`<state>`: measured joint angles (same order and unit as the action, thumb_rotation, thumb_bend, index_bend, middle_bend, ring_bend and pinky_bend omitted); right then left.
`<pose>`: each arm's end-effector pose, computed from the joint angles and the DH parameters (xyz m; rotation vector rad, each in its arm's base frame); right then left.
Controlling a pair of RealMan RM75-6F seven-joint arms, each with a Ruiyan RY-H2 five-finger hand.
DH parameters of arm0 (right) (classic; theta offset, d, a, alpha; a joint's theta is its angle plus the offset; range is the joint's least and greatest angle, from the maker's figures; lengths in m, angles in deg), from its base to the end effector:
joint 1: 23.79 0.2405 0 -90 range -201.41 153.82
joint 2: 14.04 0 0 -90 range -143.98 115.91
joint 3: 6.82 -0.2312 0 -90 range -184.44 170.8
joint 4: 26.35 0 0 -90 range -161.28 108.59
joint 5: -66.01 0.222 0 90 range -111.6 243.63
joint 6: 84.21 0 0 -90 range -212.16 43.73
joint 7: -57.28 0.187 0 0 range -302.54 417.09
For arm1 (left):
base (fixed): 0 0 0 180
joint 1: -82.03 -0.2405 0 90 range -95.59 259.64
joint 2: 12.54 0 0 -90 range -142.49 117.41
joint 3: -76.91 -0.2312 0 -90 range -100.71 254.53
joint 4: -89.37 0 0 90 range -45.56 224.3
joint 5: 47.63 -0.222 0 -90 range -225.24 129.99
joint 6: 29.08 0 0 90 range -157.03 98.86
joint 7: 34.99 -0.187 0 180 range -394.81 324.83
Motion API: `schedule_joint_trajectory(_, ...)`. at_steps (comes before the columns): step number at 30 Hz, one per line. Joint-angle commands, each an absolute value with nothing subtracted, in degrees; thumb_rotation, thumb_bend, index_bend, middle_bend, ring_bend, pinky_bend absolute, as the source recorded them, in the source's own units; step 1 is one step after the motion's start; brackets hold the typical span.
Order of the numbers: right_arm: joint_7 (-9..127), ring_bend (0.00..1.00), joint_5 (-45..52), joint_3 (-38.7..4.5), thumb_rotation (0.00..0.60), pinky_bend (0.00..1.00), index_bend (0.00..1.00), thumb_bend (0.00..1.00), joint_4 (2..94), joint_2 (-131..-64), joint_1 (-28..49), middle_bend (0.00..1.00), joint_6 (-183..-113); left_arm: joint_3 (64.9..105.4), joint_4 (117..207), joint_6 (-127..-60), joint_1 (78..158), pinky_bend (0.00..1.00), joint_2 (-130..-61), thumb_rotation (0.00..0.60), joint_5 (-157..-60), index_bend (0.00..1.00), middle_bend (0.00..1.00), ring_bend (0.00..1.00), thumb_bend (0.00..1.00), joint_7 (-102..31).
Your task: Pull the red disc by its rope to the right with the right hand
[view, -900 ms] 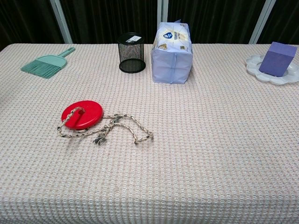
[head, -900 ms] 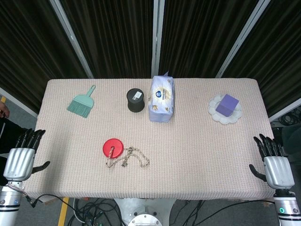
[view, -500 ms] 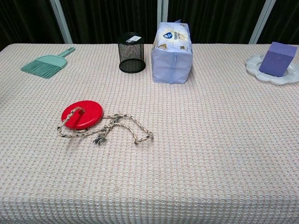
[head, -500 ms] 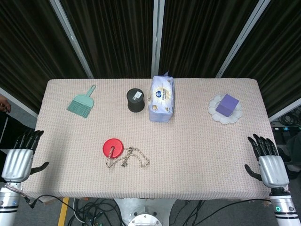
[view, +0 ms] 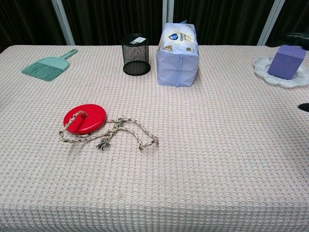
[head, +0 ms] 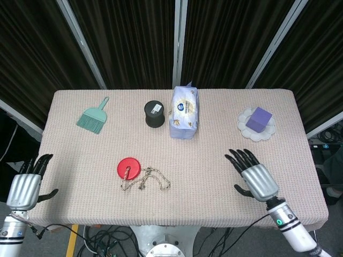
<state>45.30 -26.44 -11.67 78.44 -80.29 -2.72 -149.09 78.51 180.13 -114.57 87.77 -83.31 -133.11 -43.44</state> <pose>-0.1594 -0.2683 0.0488 1.9063 -0.8269 1.0101 -0.2847 0.2220 0.1018 -1.4202 -0.8652 -0.8586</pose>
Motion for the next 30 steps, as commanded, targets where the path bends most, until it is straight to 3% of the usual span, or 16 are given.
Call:
schedule_joint_trajectory(1,41.7,0.00,-26.1,-14.3,0.600,0.00,0.00,0.18,78.9,-85.5,2.8,0.01,-143.9,78.5,179.0,-115.2,87.3,0.14,-84.1,0.600,-133.0,0.09,0.10,0.05,0.00,-42.1)
schedule_joint_trajectory(14,29.2,0.00,-17.0,-18.4,0.600,0.00,0.00,0.18,73.5,-100.4,15.0,0.07,-132.9,78.5,176.8,-117.0,85.9,0.14,-84.1,0.600,-133.5,0.09,0.10,0.05,0.00,-39.9)
schedule_joint_trajectory(30,24.7,0.00,-8.5,-16.4,0.600,0.00,0.00,0.18,68.9,-105.8,21.4,0.08,-128.8,78.2,175.2,-117.6,84.6,0.14,-84.1,0.600,-133.1,0.09,0.10,0.05,0.00,-38.4)
